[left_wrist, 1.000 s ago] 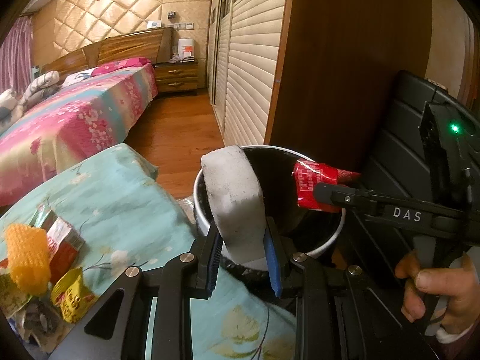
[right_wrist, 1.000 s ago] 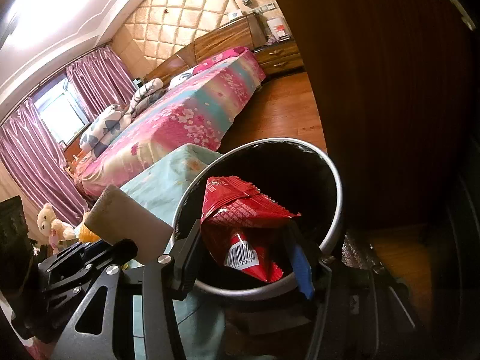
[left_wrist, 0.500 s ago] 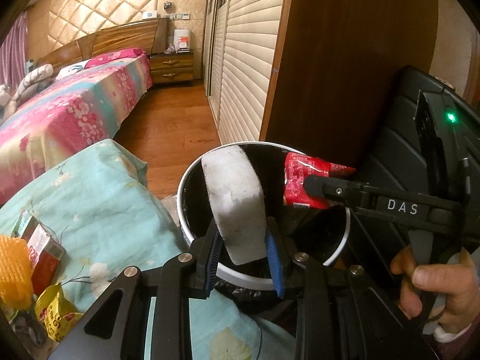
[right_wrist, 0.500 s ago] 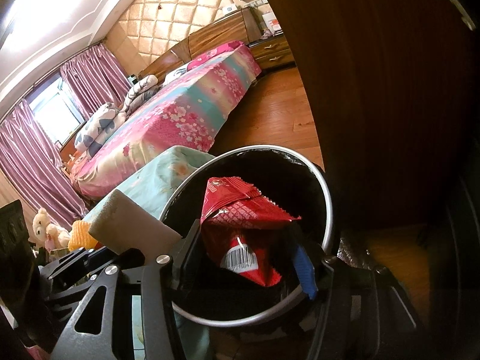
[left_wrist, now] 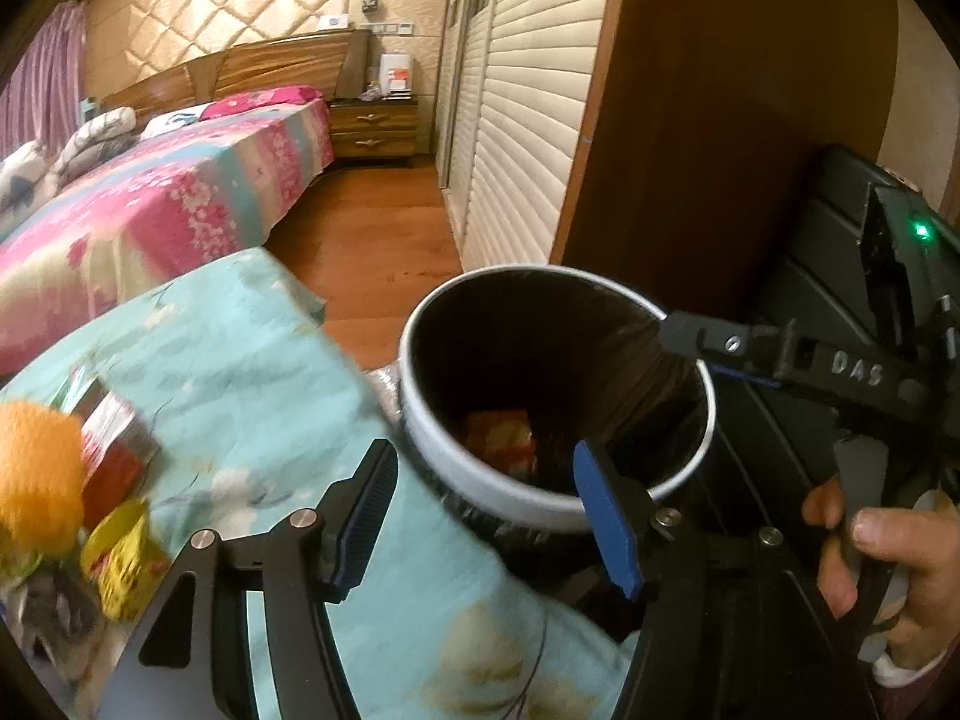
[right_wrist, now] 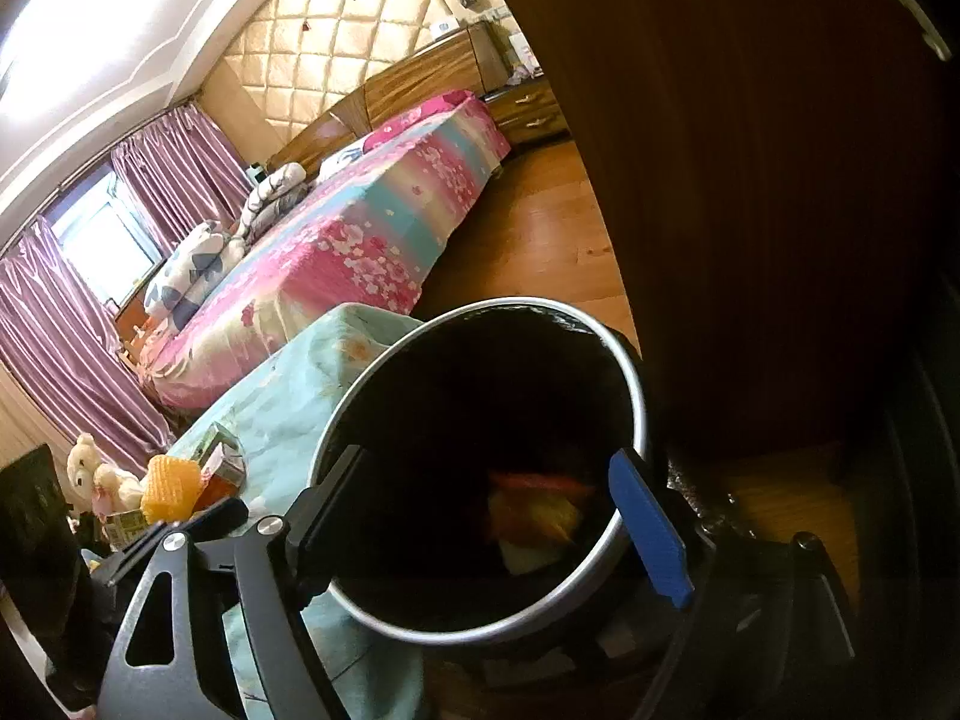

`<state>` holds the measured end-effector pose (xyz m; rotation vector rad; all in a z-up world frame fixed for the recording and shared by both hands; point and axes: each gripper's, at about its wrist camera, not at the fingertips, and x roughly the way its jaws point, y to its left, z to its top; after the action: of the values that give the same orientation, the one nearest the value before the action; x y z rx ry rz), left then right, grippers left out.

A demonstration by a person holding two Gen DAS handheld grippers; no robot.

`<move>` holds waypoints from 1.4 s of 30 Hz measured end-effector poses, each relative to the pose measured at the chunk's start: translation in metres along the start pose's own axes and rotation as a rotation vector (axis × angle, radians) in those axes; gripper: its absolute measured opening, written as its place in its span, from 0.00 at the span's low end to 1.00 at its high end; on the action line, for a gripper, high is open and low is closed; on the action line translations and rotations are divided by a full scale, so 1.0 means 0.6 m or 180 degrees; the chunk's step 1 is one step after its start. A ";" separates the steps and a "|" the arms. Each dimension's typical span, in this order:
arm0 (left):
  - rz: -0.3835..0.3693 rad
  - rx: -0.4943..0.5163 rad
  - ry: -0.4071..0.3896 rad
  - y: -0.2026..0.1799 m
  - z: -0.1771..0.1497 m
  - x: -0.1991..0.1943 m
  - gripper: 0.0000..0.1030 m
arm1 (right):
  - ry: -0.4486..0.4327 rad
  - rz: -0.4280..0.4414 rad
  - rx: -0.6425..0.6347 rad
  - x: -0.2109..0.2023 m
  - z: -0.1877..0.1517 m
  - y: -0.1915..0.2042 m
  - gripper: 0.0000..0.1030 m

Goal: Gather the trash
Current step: 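Open both tools to drop the block and bag into the bin, then grasp the blue plastic bag with the left tool while the right tool grasps the yellow snack packet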

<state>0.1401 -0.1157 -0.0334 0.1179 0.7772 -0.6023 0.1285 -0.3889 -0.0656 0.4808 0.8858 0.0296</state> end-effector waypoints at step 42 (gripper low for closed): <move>0.0928 -0.1112 -0.0132 0.193 -0.190 -0.233 0.60 | 0.0524 0.0730 -0.0702 0.088 -0.163 0.288 0.87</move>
<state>0.0551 0.0812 -0.0319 -0.1014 0.7965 -0.1871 0.1184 -0.1846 -0.0851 0.3745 0.9717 0.3776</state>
